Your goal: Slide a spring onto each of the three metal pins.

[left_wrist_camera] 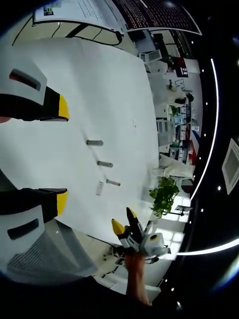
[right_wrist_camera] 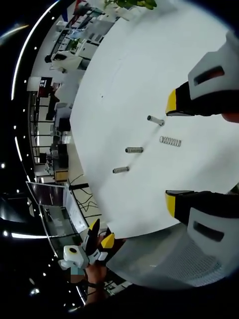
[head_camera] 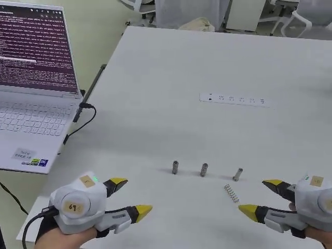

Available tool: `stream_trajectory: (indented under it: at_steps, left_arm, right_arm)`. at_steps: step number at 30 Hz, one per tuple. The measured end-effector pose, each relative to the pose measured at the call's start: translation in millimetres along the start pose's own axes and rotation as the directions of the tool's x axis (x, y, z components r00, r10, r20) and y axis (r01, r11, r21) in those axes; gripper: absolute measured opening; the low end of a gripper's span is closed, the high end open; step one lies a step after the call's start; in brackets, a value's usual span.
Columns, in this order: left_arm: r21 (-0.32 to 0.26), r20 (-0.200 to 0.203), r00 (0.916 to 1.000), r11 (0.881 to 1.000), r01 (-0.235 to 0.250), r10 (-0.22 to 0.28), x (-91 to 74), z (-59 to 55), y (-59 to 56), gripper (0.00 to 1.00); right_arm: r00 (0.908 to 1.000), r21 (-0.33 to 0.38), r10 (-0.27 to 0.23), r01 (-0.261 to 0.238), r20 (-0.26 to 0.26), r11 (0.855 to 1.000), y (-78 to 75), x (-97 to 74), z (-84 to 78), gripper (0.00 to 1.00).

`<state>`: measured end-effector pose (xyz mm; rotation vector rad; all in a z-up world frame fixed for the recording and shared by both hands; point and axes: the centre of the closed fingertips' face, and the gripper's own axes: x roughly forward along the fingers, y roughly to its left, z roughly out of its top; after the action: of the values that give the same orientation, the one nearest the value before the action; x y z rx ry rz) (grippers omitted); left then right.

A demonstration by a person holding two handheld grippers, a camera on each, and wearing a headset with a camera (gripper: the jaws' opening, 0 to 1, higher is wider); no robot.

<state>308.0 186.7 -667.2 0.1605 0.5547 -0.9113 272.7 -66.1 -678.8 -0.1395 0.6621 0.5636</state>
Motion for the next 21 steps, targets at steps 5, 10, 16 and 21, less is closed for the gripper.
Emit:
stream_trajectory:
  at_steps: [5, 10, 16, 21]
  left_arm:
    - [0.0, -0.004, 1.0, 1.0, 0.005, -0.005, 0.6, -1.7, -1.5, 0.49]
    - [0.003, -0.006, 0.9999, 1.0, 0.014, -0.014, 1.6, -0.9, -4.5, 0.5]
    - [0.019, -0.014, 0.9991, 0.999, 0.04, -0.039, 9.0, 0.8, -13.2, 0.5]
    - [0.076, -0.034, 0.9943, 0.992, 0.103, -0.101, 23.3, 7.1, -31.1, 0.49]
  right_arm:
    - [0.9999, 0.026, -0.011, 0.011, 0.007, 1.0, 1.7, -6.3, -5.3, 0.62]
    - [0.9999, 0.044, -0.012, 0.012, 0.006, 0.999, 4.2, -10.0, -11.0, 0.64]
    - [1.0, 0.058, -0.008, 0.008, 0.003, 0.998, 9.3, -12.5, -17.2, 0.66]
    - [0.9999, 0.072, -0.015, 0.015, 0.003, 0.997, 10.9, -14.9, -20.9, 0.65]
